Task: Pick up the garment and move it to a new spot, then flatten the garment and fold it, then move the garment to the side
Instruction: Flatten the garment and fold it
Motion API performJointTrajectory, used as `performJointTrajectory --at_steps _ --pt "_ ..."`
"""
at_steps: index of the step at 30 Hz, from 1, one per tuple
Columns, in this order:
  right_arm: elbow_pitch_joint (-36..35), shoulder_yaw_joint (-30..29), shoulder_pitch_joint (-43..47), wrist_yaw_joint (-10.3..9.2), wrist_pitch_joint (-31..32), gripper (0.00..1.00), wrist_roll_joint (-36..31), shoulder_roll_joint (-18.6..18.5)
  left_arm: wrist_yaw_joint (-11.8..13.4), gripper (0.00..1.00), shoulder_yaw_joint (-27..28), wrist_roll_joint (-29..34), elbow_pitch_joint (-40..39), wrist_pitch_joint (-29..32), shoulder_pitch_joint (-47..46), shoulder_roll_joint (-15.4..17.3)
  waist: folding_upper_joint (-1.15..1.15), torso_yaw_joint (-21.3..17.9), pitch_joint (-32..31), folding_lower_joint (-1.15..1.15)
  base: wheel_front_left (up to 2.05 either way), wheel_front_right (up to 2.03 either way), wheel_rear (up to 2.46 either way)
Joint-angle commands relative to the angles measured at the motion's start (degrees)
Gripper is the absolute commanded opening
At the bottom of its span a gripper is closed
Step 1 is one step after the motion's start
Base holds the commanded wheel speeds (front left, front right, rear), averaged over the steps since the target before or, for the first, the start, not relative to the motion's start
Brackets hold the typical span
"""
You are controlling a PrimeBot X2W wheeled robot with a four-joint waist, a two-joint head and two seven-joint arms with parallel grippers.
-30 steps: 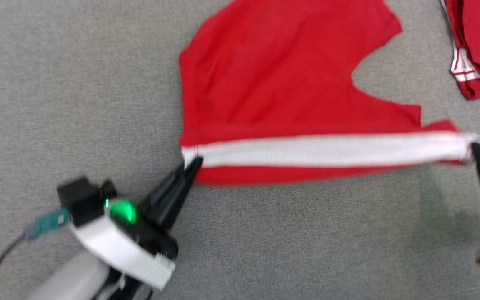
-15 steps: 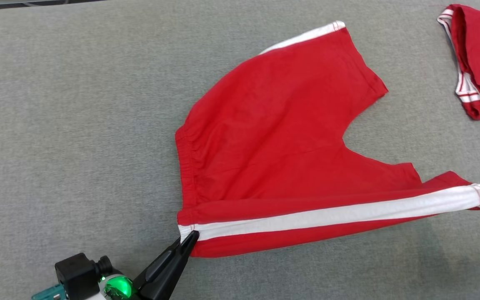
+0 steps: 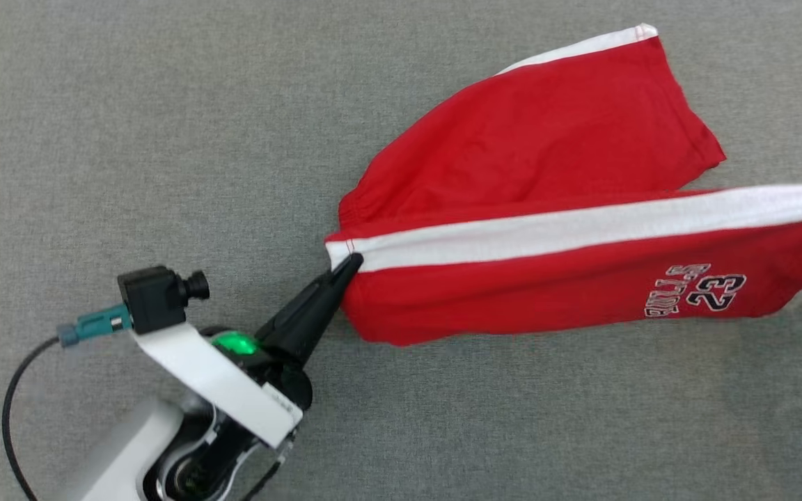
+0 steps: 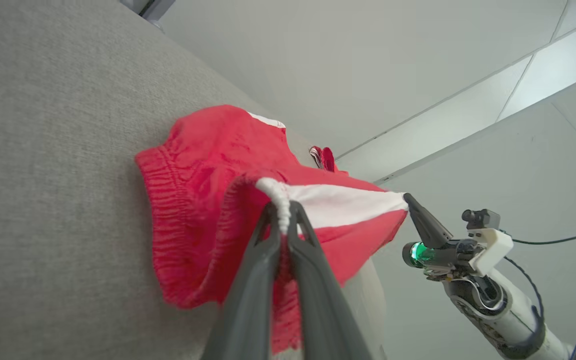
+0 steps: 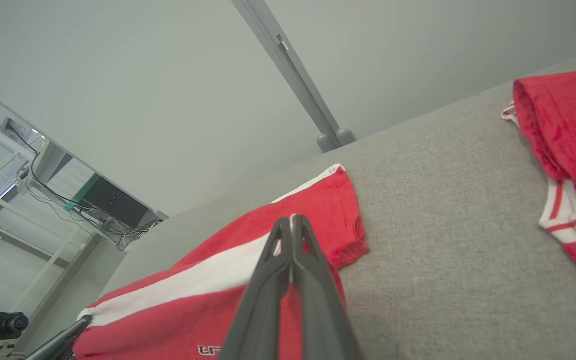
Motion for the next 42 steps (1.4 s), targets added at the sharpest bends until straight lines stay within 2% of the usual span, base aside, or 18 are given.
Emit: performJointTrajectory --at_steps 1,6,11,22,31,32,33,34,35,36,37,42 --pt "1.3 0.5 -3.0 -0.01 1.4 0.00 0.3 -0.3 0.2 0.00 0.9 -1.7 1.5 1.1 -2.4 -0.4 0.00 1.3 1.5 0.00 0.00 0.00 0.00" --pt "6.9 2.6 -14.3 -0.02 7.0 0.00 1.2 -0.2 0.9 0.00 3.5 -7.9 6.2 4.6 -8.7 -3.1 0.00 2.5 4.0 0.00 0.00 0.00 0.00" --pt "11.1 5.2 -23.7 -0.01 11.3 0.00 0.9 0.3 0.9 0.00 4.4 -10.9 10.1 6.6 -13.9 -5.8 0.00 3.7 6.5 0.00 0.00 0.00 0.00" --pt "20.8 12.4 -42.7 -0.01 19.0 0.00 -2.4 2.6 0.3 0.00 5.7 -9.8 18.8 6.4 -22.8 -8.5 0.00 5.1 11.0 0.00 0.00 0.00 0.00" --pt "28.2 16.2 -52.9 -0.01 21.1 0.00 -3.7 4.8 0.5 0.00 4.5 -7.7 23.6 6.1 -26.3 -10.1 0.00 6.4 13.6 0.00 0.00 0.00 0.00" --pt "28.7 16.8 -53.7 -0.01 21.1 0.00 -3.8 5.1 0.6 0.07 4.4 -7.6 24.1 6.1 -26.4 -10.3 0.00 6.4 13.8 0.00 0.00 0.00 0.00" --pt "29.3 17.3 -54.2 -0.01 20.9 0.00 -4.0 5.5 0.6 0.28 4.3 -7.5 24.6 6.1 -26.4 -10.4 0.00 6.4 14.0 0.00 0.00 0.00 0.00" --pt "29.9 17.8 -54.7 -0.01 20.6 0.00 -4.0 5.9 0.5 0.42 4.1 -7.4 25.0 6.0 -26.4 -10.6 0.00 6.5 14.0 0.00 0.00 0.00 0.00" --pt "30.3 18.2 -55.1 -0.01 20.3 0.29 -4.0 6.2 0.4 0.69 4.0 -7.4 25.5 5.9 -26.5 -10.7 0.00 6.5 14.1 0.00 0.00 0.00 0.00" --pt "30.7 18.5 -55.3 -0.01 19.7 0.94 -3.9 6.4 0.3 0.97 3.9 -7.0 26.0 5.6 -26.7 -10.8 0.00 6.5 14.0 0.00 0.00 0.00 0.00" --pt "31.2 18.7 -55.4 -0.01 18.8 1.00 -4.1 6.5 0.3 1.00 3.8 -6.8 26.4 5.4 -26.7 -10.9 0.00 6.5 13.9 0.00 0.00 0.00 0.00" --pt "30.8 19.3 -53.4 -0.01 13.6 1.00 -5.1 5.8 0.3 1.00 3.2 -4.4 27.8 2.7 -25.7 -10.8 0.00 6.3 12.6 0.00 0.00 0.00 0.00"
